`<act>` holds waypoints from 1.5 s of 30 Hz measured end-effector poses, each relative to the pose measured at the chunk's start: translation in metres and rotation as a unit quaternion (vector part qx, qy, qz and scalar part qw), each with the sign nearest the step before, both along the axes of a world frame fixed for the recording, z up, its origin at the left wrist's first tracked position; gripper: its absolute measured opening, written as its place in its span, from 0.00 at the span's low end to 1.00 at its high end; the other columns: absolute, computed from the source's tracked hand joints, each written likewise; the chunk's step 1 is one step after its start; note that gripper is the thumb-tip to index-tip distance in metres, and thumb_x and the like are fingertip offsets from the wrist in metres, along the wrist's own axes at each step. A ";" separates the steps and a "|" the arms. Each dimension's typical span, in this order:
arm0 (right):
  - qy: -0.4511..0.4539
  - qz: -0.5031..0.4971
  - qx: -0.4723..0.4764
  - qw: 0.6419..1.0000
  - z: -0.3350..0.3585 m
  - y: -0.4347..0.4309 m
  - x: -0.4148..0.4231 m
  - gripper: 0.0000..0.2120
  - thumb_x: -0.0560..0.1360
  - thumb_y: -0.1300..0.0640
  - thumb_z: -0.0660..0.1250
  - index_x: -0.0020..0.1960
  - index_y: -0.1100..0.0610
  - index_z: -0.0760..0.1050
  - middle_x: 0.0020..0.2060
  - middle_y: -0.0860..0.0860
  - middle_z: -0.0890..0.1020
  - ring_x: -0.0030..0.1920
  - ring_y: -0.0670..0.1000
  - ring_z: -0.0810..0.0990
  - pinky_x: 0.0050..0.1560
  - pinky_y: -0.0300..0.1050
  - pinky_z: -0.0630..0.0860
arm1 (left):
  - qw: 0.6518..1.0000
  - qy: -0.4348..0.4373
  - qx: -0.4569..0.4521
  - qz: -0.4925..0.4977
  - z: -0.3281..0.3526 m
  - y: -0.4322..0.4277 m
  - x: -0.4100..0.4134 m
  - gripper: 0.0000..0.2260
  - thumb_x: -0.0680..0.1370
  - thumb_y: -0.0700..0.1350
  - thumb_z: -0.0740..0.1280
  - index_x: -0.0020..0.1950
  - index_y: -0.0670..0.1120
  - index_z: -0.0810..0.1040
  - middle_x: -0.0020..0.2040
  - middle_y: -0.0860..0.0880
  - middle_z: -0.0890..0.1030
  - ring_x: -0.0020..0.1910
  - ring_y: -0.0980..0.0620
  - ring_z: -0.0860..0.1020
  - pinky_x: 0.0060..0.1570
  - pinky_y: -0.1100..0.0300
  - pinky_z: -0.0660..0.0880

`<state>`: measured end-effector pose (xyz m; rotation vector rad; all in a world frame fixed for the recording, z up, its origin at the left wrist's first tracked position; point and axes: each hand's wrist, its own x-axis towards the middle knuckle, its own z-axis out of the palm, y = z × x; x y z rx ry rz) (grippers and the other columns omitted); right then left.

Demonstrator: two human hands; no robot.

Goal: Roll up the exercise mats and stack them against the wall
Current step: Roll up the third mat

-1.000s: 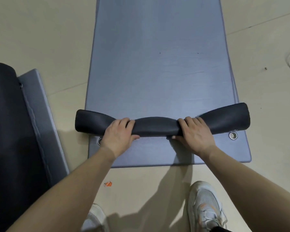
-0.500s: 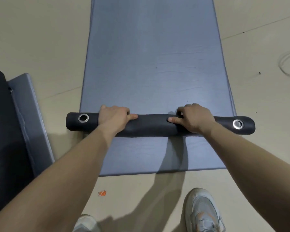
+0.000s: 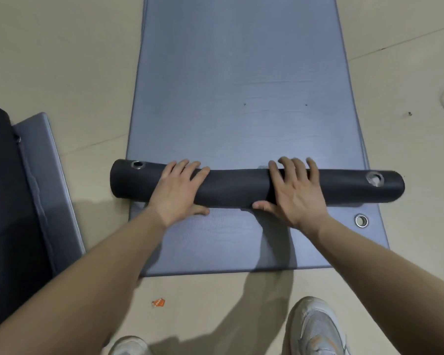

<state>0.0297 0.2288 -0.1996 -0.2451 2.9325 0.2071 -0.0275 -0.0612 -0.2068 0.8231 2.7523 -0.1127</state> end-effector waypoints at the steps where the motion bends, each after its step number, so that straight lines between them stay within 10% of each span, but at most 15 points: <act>1: 0.012 -0.007 0.011 1.000 -0.001 0.002 0.010 0.51 0.67 0.20 0.59 0.75 0.59 0.66 0.65 0.59 0.72 0.64 0.64 0.71 0.72 0.67 0.55 | 1.000 -0.018 0.024 0.001 0.003 0.002 -0.011 0.45 0.67 0.71 0.72 0.78 0.52 0.65 0.76 0.45 0.66 0.75 0.43 0.63 0.76 0.46 0.56; 5: 0.030 0.040 0.005 0.999 -0.001 0.017 0.003 0.44 0.70 0.24 0.62 0.71 0.57 0.68 0.58 0.57 0.76 0.54 0.62 0.75 0.61 0.61 0.68 | 0.995 -0.050 0.081 0.040 0.013 0.003 -0.018 0.41 0.67 0.68 0.75 0.75 0.51 0.69 0.66 0.49 0.71 0.63 0.47 0.70 0.68 0.51 0.69; 14: -0.278 0.042 -0.104 0.954 0.047 0.026 0.020 0.41 0.72 0.25 0.62 0.76 0.49 0.65 0.63 0.50 0.78 0.60 0.55 0.78 0.61 0.50 0.72 | 0.959 -0.241 0.079 0.125 0.050 -0.001 0.041 0.27 0.66 0.66 0.78 0.59 0.54 0.79 0.51 0.56 0.82 0.48 0.55 0.79 0.47 0.58 0.75; 20: -0.038 0.007 -0.069 0.997 0.032 0.013 0.092 0.43 0.72 0.27 0.53 0.79 0.51 0.62 0.71 0.61 0.73 0.72 0.63 0.71 0.72 0.63 0.58 | 0.907 -0.351 0.080 0.217 0.051 -0.002 0.010 0.31 0.64 0.66 0.79 0.62 0.52 0.83 0.52 0.55 0.84 0.50 0.54 0.81 0.57 0.52 0.79; 26: -0.164 0.001 -0.108 0.981 0.032 0.038 0.029 0.41 0.73 0.24 0.44 0.80 0.44 0.58 0.71 0.52 0.72 0.71 0.56 0.69 0.73 0.57 0.58 | 0.966 0.017 0.092 0.241 0.053 0.017 0.064 0.29 0.79 0.67 0.56 0.71 0.50 0.75 0.69 0.47 0.78 0.68 0.43 0.72 0.71 0.47 0.62; 29: -0.201 0.021 -0.116 0.973 0.041 0.043 -0.001 0.43 0.71 0.23 0.41 0.80 0.44 0.58 0.68 0.50 0.73 0.69 0.55 0.71 0.71 0.56 0.61 | 0.986 0.014 0.049 0.157 0.029 0.018 0.085 0.44 0.72 0.77 0.55 0.79 0.48 0.65 0.79 0.42 0.66 0.78 0.36 0.59 0.78 0.40 0.43; 34: 0.051 -0.025 -0.081 0.995 0.021 0.020 0.015 0.35 0.76 0.32 0.58 0.75 0.52 0.68 0.67 0.59 0.74 0.69 0.63 0.72 0.71 0.66 0.57 | 0.989 -0.075 0.067 0.112 0.022 0.012 -0.005 0.42 0.74 0.75 0.53 0.80 0.49 0.64 0.77 0.45 0.68 0.77 0.41 0.63 0.76 0.43 0.52; 38: -0.008 -0.005 0.016 1.000 0.009 0.019 -0.015 0.53 0.65 0.33 0.74 0.81 0.50 0.53 0.73 0.61 0.66 0.74 0.63 0.63 0.73 0.67 0.53 | 0.988 -0.034 0.051 0.139 0.016 0.024 -0.021 0.37 0.78 0.71 0.50 0.80 0.49 0.62 0.79 0.45 0.65 0.78 0.40 0.61 0.78 0.42 0.51; 45: -0.075 -0.012 0.013 0.997 0.020 0.022 -0.066 0.49 0.57 0.26 0.70 0.73 0.42 0.60 0.61 0.51 0.75 0.60 0.57 0.75 0.67 0.59 0.64 | 0.996 0.068 -0.001 0.060 0.012 0.012 -0.022 0.43 0.65 0.65 0.76 0.75 0.51 0.65 0.70 0.47 0.73 0.63 0.42 0.74 0.67 0.44 0.67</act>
